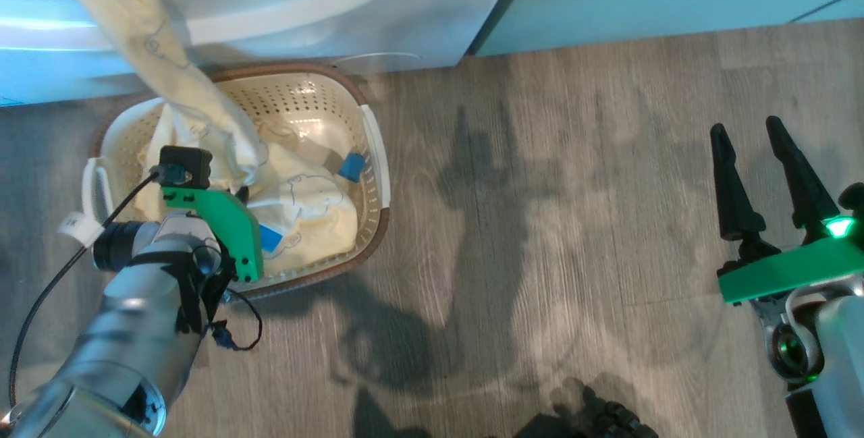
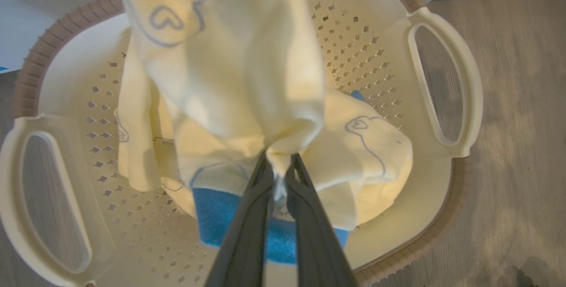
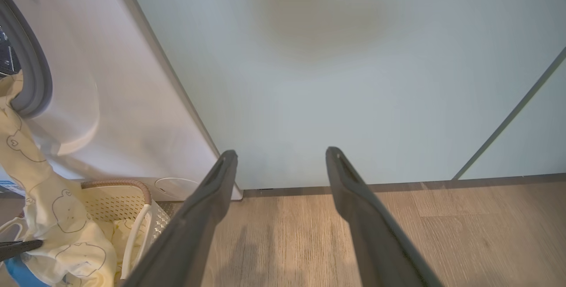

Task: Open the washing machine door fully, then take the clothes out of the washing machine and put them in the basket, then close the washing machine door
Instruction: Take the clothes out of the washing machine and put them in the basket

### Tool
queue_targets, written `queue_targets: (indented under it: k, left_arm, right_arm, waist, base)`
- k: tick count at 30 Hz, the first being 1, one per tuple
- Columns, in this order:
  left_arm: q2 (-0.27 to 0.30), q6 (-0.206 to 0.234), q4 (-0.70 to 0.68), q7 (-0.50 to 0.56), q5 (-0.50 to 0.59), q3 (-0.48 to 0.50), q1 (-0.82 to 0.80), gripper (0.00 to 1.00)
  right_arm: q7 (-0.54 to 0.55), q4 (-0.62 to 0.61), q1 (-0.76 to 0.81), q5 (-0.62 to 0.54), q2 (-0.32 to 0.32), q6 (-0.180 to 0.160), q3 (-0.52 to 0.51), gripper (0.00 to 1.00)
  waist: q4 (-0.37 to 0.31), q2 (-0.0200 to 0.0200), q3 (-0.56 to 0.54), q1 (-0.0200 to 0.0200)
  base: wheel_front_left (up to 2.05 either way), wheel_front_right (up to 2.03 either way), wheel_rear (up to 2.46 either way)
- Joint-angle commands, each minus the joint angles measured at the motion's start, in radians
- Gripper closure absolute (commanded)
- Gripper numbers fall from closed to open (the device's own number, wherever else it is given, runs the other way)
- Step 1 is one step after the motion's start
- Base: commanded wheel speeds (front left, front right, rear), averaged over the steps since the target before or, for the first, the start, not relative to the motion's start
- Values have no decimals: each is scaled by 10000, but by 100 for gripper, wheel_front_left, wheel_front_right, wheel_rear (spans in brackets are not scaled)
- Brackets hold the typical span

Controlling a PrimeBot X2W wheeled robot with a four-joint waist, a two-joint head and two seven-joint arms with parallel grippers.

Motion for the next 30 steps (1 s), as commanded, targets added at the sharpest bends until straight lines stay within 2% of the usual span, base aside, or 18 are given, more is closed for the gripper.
queue_targets:
  k: [1,15,21,22,24,25,26,27,30]
  left_arm:
    - [316,-41,18,151,36,84,64,100]
    - [385,-92,137,1509,-220,-57,646,100]
    - [350,-16,143,1285,-277,-62,779,100]
    - [347,-2,144,1185,-284,-59,798,97]
    - [347,67,145,945,-315,-23,809,62]
    - [336,111,145,737,-364,22,838,27]
    - [333,126,145,616,-382,39,855,4]
    - [335,159,146,499,-405,64,873,0]
    - [339,178,146,125,-416,73,928,0]
  right_arm:
    - [-94,-291,-78,51,-54,35,95,0]
    - [-94,-232,-122,27,3,35,82,0]
    - [-94,-190,-69,2,-19,35,70,0]
    - [-94,-184,-65,-2,-19,35,79,0]
    - [-94,-179,-52,-8,-22,35,90,0]
    - [-94,-162,-27,-7,-35,35,99,0]
    - [-94,-156,-11,-8,-38,35,105,0]
    - [-94,-148,8,-7,-42,35,111,0]
    - [-94,-121,91,-5,-56,35,94,0]
  waist:
    - [-169,0,203,0]
    - [-305,0,352,0]
    - [-189,0,140,0]
    - [-174,0,99,0]
    - [-139,0,3,0]
    - [-107,0,-121,0]
    - [-92,0,-192,0]
    - [-76,0,-267,0]
    - [-11,0,-545,0]
  base:
    - [0,0,0]
    - [0,0,0]
    - [0,0,0]
    - [0,0,0]
    - [0,0,0]
    - [0,0,0]
    - [0,0,0]
    - [0,0,0]
    - [0,0,0]
